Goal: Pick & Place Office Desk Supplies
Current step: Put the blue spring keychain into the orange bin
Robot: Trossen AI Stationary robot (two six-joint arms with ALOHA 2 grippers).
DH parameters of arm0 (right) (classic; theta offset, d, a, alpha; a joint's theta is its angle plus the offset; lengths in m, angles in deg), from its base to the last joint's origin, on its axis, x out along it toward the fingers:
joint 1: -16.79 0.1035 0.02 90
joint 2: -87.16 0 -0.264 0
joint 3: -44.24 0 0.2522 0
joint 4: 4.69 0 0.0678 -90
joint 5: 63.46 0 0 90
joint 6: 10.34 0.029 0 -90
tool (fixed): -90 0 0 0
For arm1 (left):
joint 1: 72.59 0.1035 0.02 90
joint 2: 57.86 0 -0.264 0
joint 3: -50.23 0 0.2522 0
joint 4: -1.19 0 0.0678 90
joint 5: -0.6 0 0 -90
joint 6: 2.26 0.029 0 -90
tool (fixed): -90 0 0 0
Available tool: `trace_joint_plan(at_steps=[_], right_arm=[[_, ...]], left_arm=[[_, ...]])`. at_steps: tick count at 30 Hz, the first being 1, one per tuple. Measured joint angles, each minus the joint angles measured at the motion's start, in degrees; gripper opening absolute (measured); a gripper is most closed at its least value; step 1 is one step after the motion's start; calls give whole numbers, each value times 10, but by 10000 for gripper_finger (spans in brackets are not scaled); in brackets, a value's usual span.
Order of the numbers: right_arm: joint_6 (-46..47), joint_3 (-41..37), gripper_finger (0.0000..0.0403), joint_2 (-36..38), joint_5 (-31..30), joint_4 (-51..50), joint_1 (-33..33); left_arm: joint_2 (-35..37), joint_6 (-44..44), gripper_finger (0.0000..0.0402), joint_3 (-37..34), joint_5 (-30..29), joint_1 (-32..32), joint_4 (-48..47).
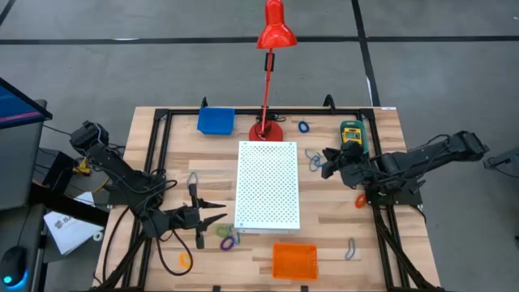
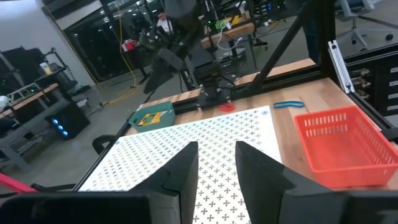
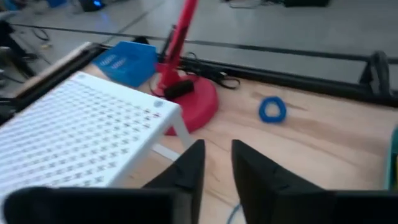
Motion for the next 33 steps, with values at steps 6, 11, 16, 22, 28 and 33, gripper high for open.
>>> trace_joint_plan(at_steps=[6, 11, 16, 22, 28, 33], right_arm=[[24, 0, 155, -8, 23, -12, -38], [26, 0, 190, -10, 73, -12, -124], [-30, 0, 192, -21, 159, -1, -248], [-132, 0, 186, -61, 339, 88, -408], [-169, 1, 185, -144, 470, 181, -516], [-196, 33, 185, -236, 482, 184, -542]], left_arm=[[0, 0, 102, 0, 0, 0, 0], [0, 0, 102, 0, -1, 0, 0], [0, 0, 102, 0, -11, 0, 0], [0, 2, 102, 0, -11, 0, 6], [0, 2, 102, 0, -11, 1, 5], [0, 3, 102, 0, -11, 1, 5]])
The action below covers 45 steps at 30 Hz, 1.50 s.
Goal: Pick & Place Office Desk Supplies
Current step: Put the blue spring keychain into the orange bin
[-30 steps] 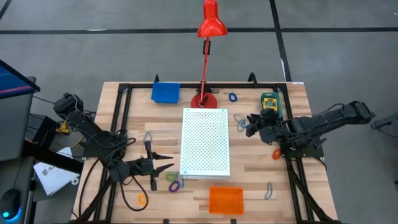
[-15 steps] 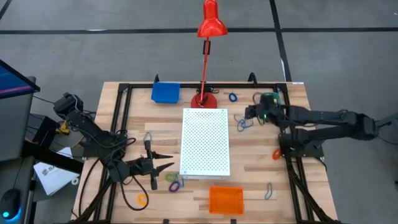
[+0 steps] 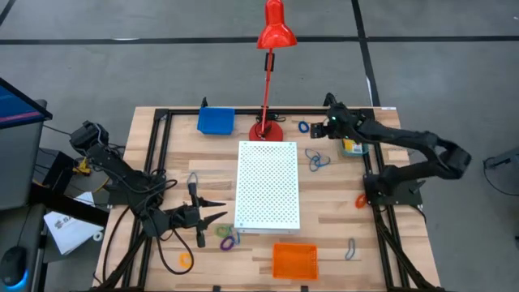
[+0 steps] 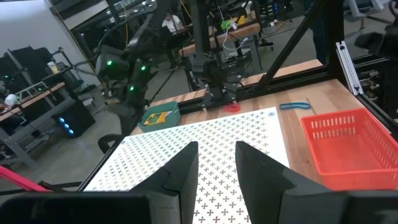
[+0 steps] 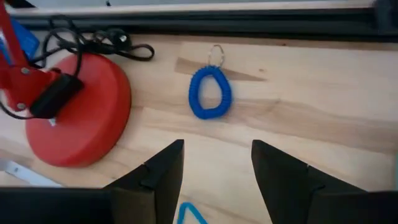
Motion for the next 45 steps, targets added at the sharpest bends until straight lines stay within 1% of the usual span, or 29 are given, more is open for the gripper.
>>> trace_joint_plan(at_steps=[3, 6, 10, 13, 15, 18, 20, 24, 28, 31, 34, 41, 45], right_arm=[[-11, 28, 185, -49, 1, 21, 1], [-13, 74, 185, -97, -2, 17, 0], [-23, 143, 185, -166, -14, -43, -7], [-34, 192, 185, -213, -45, -104, -10], [-41, 215, 185, -240, -55, -129, -13], [-43, 232, 185, -264, -54, -145, -21], [-43, 235, 185, -276, -44, -148, -28], [-44, 234, 185, -293, -5, -176, -50], [-48, 234, 185, -298, -6, -184, -60], [-51, 234, 185, -297, 11, -157, -60], [-51, 234, 185, -297, 13, -145, -59], [-51, 234, 185, -299, 15, -151, -62], [-47, 234, 185, -299, 35, -138, -62]], left_arm=[[0, 0, 102, 0, 0, 0, 0], [0, 1, 102, 0, 0, 0, 0], [0, 1, 102, 0, 0, 0, 0], [0, 1, 102, 0, 0, 0, 0], [0, 1, 102, 0, 0, 0, -1], [0, 0, 102, 0, 0, 0, -3], [0, -1, 102, 0, 0, -1, -5], [0, -4, 102, 0, 0, -4, -7], [0, -5, 102, 0, 0, -6, -7], [0, -5, 102, 0, 0, -6, -7], [0, -5, 102, 0, 0, -6, -8], [0, -5, 102, 0, 0, -6, -8], [0, -5, 102, 0, 0, -6, -7]])
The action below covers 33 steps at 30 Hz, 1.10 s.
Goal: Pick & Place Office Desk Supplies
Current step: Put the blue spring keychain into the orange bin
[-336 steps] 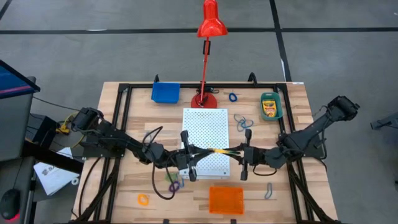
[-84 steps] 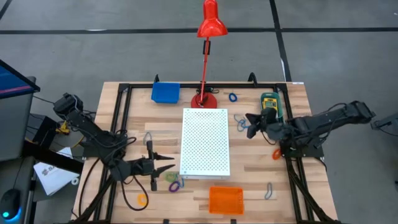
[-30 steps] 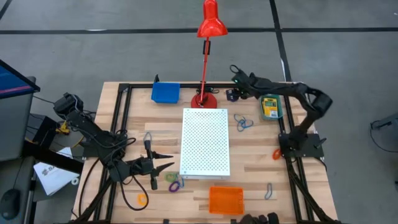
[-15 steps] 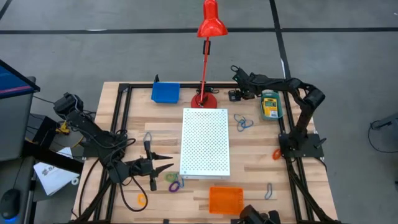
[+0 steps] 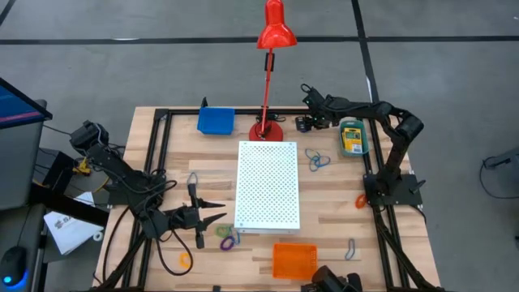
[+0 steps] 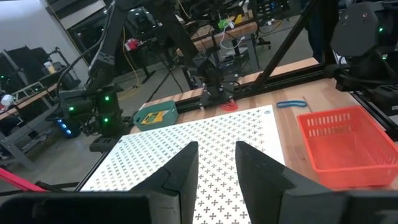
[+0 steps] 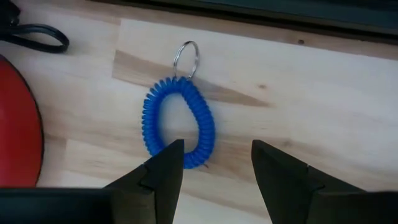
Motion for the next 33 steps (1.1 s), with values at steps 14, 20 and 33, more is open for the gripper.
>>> trace_joint_plan(at_steps=[14, 20, 33], right_arm=[[11, 11, 185, -50, -4, -2, 1], [6, 32, 184, -62, -12, -23, 1], [-27, 43, 14, -65, -27, -22, 8]], left_arm=[[0, 0, 102, 0, 0, 0, 1], [0, 0, 102, 0, 0, 0, 0], [0, 0, 102, 0, 0, 0, -2]])
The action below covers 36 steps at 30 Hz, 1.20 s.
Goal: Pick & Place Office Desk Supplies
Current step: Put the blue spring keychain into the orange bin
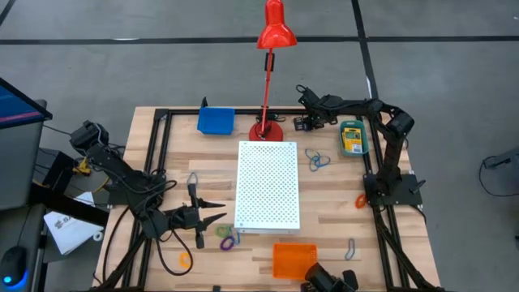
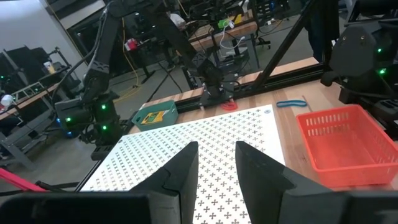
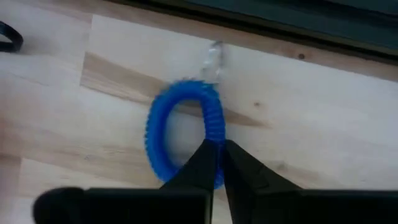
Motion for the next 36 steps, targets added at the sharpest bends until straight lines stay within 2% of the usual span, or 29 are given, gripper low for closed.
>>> trace_joint_plan(at_steps=[9, 21, 29, 36], right_arm=[[-12, -2, 6, 15, -15, -21, 14], [-3, -1, 1, 157, -108, -74, 76], [17, -1, 0, 273, -185, -156, 167], [52, -1, 0, 342, -245, -199, 300]], left_arm=[[0, 0, 102, 0, 0, 0, 0], [0, 0, 102, 0, 0, 0, 4], [0, 0, 102, 0, 0, 0, 5], [0, 0, 102, 0, 1, 0, 16]])
